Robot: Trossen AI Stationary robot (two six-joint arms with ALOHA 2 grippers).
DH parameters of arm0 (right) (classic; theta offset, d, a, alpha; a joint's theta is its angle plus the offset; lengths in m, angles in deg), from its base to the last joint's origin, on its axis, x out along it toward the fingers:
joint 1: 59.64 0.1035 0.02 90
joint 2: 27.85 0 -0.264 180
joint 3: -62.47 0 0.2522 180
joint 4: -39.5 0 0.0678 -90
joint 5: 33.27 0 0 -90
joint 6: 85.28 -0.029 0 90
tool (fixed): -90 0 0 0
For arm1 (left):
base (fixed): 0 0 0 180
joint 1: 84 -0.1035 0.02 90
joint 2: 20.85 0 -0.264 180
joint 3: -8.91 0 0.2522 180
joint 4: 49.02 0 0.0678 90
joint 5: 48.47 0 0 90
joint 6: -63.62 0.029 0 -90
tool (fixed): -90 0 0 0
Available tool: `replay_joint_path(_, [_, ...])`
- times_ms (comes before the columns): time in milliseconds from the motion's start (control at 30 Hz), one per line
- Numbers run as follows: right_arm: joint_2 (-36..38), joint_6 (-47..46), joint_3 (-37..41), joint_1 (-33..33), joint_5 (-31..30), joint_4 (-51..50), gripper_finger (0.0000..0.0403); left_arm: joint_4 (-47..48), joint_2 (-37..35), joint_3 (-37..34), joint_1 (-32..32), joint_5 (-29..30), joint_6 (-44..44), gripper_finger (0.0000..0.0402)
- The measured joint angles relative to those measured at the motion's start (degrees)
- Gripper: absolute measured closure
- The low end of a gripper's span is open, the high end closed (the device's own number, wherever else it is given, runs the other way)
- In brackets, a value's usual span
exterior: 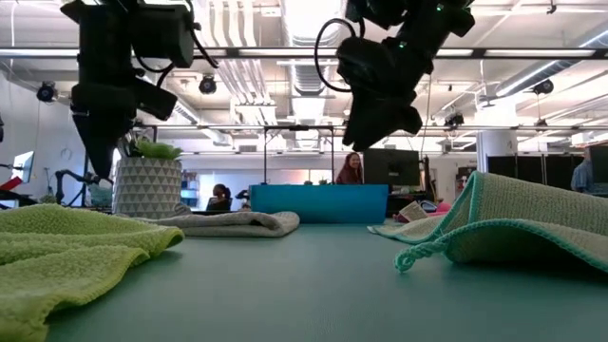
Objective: Fold microfiber towels
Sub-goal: Put the gray microfiber cloth into the blue bin
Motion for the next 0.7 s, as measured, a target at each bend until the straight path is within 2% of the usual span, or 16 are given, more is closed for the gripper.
replay_joint_path(167, [0.0,-8.36,0.0,-1.24,0.24,0.73,0.0239,-0.43,-1.09,-1.04,-3.52,-0.06,8.39,0.0217])
replay_joint_path(300, [0.0,-12.86,0.0,-2.19,2.78,0.78,0.0231,-1.97,-3.37,-1.13,-7.84,-0.06,13.91,0.0217])
replay_joint_path(400, [0.0,-14.81,0.0,-2.71,2.88,1.07,0.0229,-5.79,-5.9,-1.58,-11.41,-0.55,16.55,0.0217])
replay_joint_path(533, [0.0,-16.62,0.02,-3.73,2.86,5.01,0.0229,-11.65,-9.04,-2.91,-15.4,-4.85,18.39,0.0217])
replay_joint_path(700, [-0.82,-16.67,0.17,-3.94,2.86,11.36,0.0229,-18.69,-12.51,-6.18,-16.69,-6.35,19.68,0.0216])
